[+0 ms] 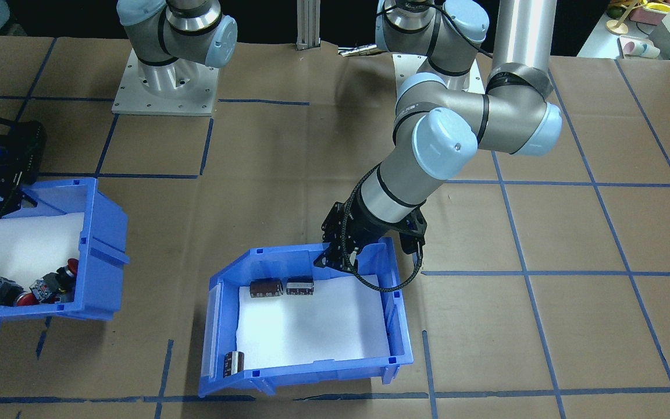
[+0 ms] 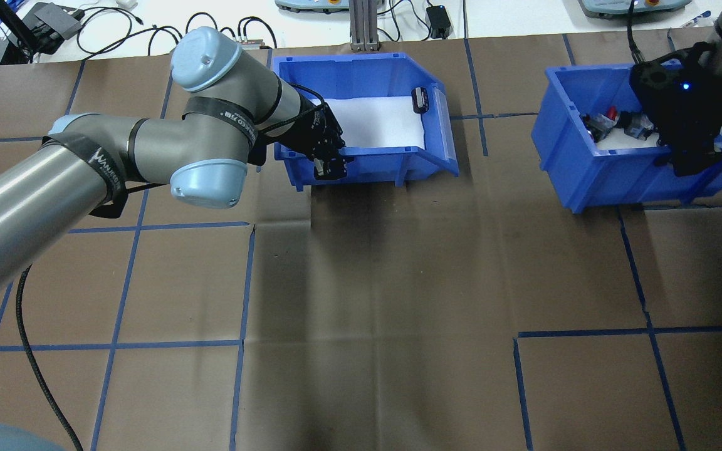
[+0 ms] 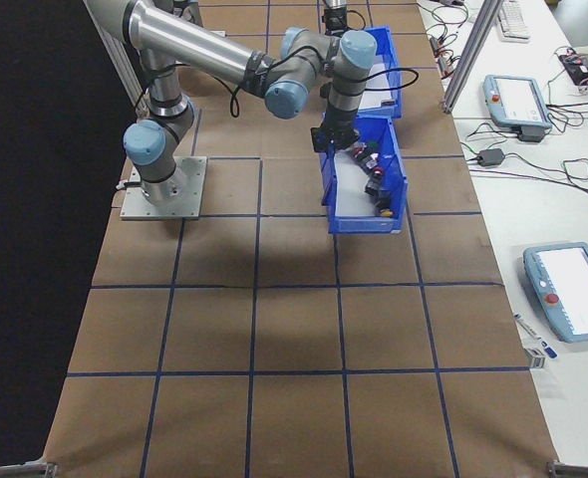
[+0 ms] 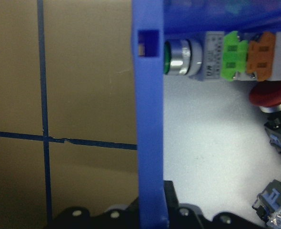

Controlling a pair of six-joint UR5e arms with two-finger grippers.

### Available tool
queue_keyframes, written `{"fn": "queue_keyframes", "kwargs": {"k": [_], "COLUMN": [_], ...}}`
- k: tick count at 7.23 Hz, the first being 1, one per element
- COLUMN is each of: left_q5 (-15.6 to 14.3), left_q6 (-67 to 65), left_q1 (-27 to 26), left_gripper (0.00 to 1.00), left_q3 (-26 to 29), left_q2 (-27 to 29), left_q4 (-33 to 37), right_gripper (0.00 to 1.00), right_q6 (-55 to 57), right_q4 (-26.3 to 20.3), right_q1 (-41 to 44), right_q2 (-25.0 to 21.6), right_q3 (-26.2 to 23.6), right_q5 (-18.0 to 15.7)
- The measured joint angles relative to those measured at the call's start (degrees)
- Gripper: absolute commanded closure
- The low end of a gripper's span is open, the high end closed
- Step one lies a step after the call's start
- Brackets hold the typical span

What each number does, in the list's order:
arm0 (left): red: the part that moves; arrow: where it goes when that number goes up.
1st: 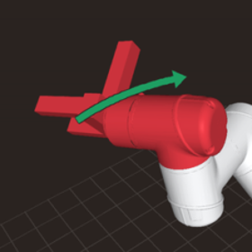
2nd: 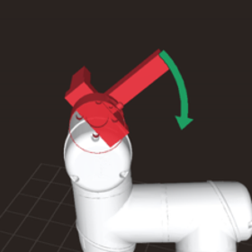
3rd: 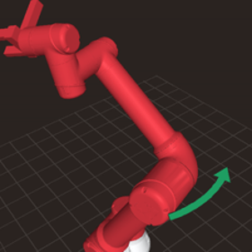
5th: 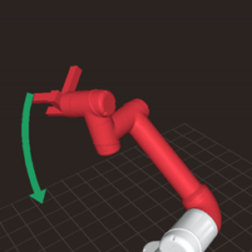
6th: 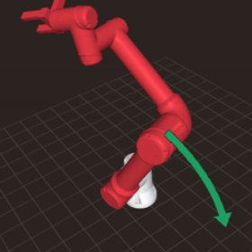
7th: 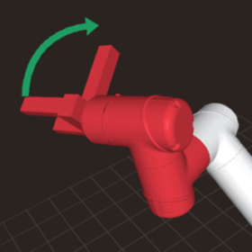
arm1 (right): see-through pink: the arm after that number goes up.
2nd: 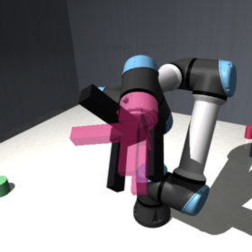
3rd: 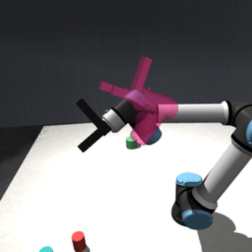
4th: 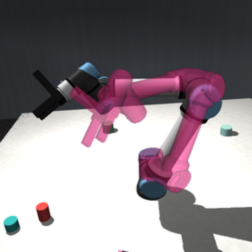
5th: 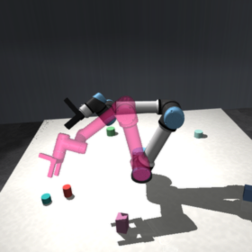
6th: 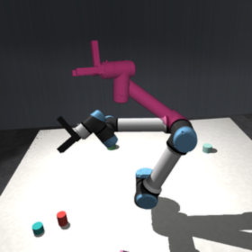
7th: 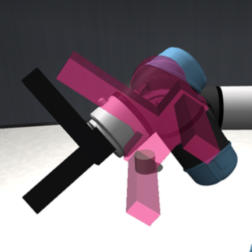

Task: Place battery box in front

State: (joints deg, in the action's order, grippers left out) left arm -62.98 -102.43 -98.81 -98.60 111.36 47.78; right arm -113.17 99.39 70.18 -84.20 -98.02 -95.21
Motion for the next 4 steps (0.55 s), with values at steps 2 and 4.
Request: {"fn": "queue_keyframes", "kwargs": {"k": [2,4], "left_q5": [5.2,8.7], "left_q6": [-0.4,0.8], "left_q1": [-0.2,0.2], "left_gripper": [0.7,0.27], "left_q3": [1.7,2.0], "left_q2": [2.9,3.5], "left_q4": [0.0,1.3], "right_gripper": [0.99,0.99], "right_q6": [-1.0,-1.2], "right_q4": [0.8,0.9], "right_q1": [-0.8,-0.9], "right_q2": [-2.2,-2.6], "right_q3": [-3.4,-4.2], "right_q5": [-0.3,-0.5]}}
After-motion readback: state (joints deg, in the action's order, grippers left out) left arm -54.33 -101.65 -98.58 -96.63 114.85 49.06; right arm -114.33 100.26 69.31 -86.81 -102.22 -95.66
